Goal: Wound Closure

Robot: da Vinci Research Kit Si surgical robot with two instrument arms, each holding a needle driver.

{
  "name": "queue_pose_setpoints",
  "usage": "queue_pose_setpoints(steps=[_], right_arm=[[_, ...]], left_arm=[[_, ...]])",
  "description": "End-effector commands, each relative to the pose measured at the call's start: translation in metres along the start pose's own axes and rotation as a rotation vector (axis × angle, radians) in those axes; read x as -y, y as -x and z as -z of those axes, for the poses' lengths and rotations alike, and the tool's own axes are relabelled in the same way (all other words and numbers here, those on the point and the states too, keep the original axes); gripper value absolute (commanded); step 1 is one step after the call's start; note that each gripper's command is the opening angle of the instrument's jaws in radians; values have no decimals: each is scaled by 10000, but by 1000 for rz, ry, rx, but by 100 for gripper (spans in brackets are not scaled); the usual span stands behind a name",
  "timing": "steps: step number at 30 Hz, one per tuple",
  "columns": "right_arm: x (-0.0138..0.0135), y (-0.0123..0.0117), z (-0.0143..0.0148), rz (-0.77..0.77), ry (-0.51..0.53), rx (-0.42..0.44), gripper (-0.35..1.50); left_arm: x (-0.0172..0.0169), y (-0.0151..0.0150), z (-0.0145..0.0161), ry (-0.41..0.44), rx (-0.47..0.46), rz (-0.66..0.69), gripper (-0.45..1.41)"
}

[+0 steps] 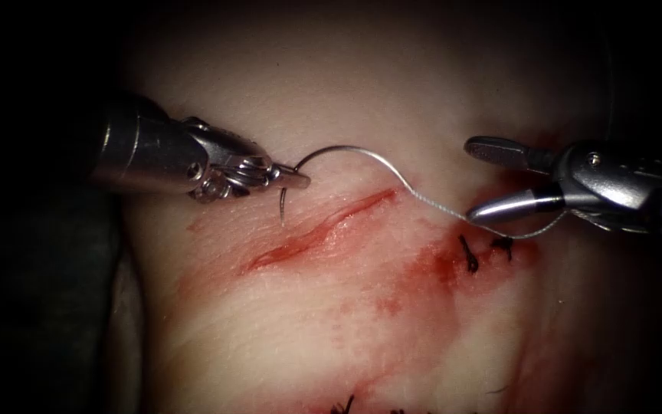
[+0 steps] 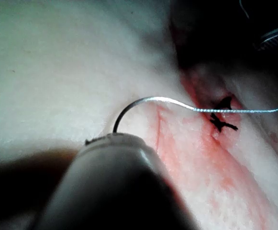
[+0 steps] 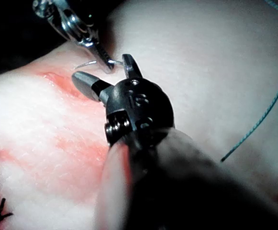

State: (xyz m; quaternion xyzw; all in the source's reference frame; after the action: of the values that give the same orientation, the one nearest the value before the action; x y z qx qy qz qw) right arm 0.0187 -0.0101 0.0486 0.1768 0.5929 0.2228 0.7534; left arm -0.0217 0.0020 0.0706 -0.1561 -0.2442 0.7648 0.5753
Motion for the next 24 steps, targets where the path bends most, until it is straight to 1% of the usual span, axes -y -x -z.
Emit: queue_pose_setpoints(steps=[1, 3, 7, 8, 9, 10, 11, 12, 13, 15, 16, 17, 18, 19, 20, 21, 22, 23, 24], right_arm=[[-1, 0, -9, 1, -2, -2, 142], [0, 0, -8, 1, -2, -2, 142], [0, 0, -8, 1, -2, -2, 142], [0, 0, -8, 1, -2, -2, 142], [0, -1, -8, 1, -2, -2, 142], [0, -1, -8, 1, -2, -2, 142], [1, -1, -8, 1, -2, -2, 142], [2, -2, -9, 0, -2, -2, 142], [9, -4, -13, -19, -3, -1, 142], [12, -5, -15, -19, -5, -1, 140], [20, -10, -21, -20, -16, -2, 140], [24, -12, -24, -21, -22, -2, 140], [24, -12, -24, -21, -22, -2, 140], [35, -19, -32, -22, -67, 2, 144], [35, -19, -32, -22, -67, 2, 144], [40, -22, -36, -22, -80, -1, 142], [51, -25, -43, -54, -102, 2, 132], [51, -25, -43, -54, -102, 2, 132], [55, -25, -46, -70, -105, 4, 130]], left_arm=[[-6, -3, -1, 51, -35, 38, -31], [-9, -6, 4, 64, -37, 44, -45], [-10, -4, 5, 54, -30, 48, -45], [-10, -3, 6, 50, -27, 78, -45], [-11, -4, 10, 53, -37, 149, -45], [-11, -4, 10, 53, -37, 149, -45], [-12, -6, 13, 79, -54, 200, -45], [-13, -8, 18, 124, -78, 303, -45], [-15, -10, 26, 244, -130, 481, -45], [-16, -9, 26, 260, -145, 492, -45], [-17, -6, 24, 269, -142, 603, -45], [-17, -5, 23, 274, -137, 655, -45], [-17, -5, 23, 274, -137, 655, -45], [-17, -3, 21, 348, -118, 730, -45], [-17, -3, 21, 348, -118, 730, -45], [-17, -3, 21, 398, -121, 750, -45], [-18, -2, 22, 535, -129, 801, -45], [-18, -2, 22, 535, -129, 801, -45], [-18, -1, 23, 590, -124, 826, -45]])
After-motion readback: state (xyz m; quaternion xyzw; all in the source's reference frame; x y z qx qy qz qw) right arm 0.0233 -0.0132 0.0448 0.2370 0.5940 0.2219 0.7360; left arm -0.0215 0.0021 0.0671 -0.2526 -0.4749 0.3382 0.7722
